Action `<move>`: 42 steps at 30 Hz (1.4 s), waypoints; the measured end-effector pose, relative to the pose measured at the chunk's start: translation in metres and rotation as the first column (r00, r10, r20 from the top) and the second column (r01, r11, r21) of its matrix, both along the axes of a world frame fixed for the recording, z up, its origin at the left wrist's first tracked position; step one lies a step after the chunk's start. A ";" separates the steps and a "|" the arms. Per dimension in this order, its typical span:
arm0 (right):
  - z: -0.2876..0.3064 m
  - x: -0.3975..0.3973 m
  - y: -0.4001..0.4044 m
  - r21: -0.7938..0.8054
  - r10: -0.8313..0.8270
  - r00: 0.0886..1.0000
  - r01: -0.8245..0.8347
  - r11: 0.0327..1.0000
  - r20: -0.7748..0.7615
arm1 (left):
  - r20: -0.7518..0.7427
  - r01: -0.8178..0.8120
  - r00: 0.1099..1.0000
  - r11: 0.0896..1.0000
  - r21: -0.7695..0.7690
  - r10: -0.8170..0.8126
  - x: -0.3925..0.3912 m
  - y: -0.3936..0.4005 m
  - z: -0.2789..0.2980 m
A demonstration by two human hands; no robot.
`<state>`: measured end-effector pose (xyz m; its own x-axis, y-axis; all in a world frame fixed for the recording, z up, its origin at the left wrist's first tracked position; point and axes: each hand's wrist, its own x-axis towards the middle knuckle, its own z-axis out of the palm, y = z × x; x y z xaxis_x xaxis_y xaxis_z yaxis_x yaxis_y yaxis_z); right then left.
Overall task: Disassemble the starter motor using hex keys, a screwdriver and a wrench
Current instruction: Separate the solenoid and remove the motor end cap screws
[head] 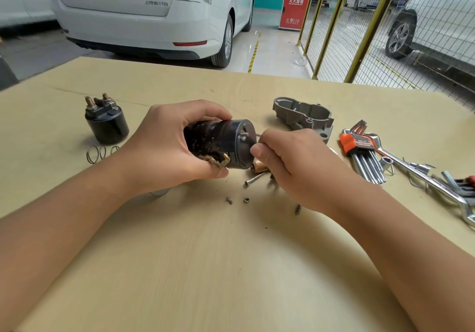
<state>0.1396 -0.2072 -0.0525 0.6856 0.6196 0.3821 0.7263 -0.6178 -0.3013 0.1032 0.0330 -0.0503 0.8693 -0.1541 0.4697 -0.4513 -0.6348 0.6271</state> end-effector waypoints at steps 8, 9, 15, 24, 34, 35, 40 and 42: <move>0.001 0.000 0.002 -0.027 0.021 1.000 -0.020 0.999 0.021 | 0.009 -0.003 1.000 1.000 0.005 0.003 0.000 -0.001 0.000; 0.001 0.000 0.001 -0.020 0.026 0.999 -0.025 0.999 0.034 | 0.010 -0.003 1.000 1.000 0.006 0.003 0.000 -0.001 0.001; -0.005 0.004 -0.004 0.116 0.012 0.999 -0.008 0.993 -0.032 | 0.007 -0.008 1.000 1.000 -0.009 0.008 0.000 -0.001 0.000; -0.008 0.004 0.000 0.111 -0.025 0.997 0.033 0.993 -0.074 | 0.004 -0.001 1.000 1.000 -0.007 0.001 0.000 -0.001 0.000; -0.013 0.006 0.001 0.245 -0.015 0.985 0.058 0.968 -0.174 | 0.000 -0.011 1.000 1.000 -0.005 0.011 -0.001 -0.002 0.002; -0.013 0.005 0.000 0.280 0.004 0.980 0.053 0.958 -0.200 | -0.002 -0.012 1.000 1.000 -0.007 0.012 -0.001 -0.002 0.002; -0.012 0.003 -0.001 0.342 0.026 0.960 0.074 0.937 -0.279 | -0.005 -0.010 1.000 1.000 0.005 0.010 -0.003 -0.003 0.003; -0.013 0.004 0.001 0.270 -0.019 0.970 0.087 0.959 -0.243 | -0.007 -0.011 1.000 1.000 0.003 0.011 -0.003 -0.004 0.004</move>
<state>0.1436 -0.2061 -0.0656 0.8057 0.4728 0.3569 0.5823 -0.5212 -0.6239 0.1000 0.0294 -0.0467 0.8744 -0.1457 0.4628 -0.4395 -0.6420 0.6282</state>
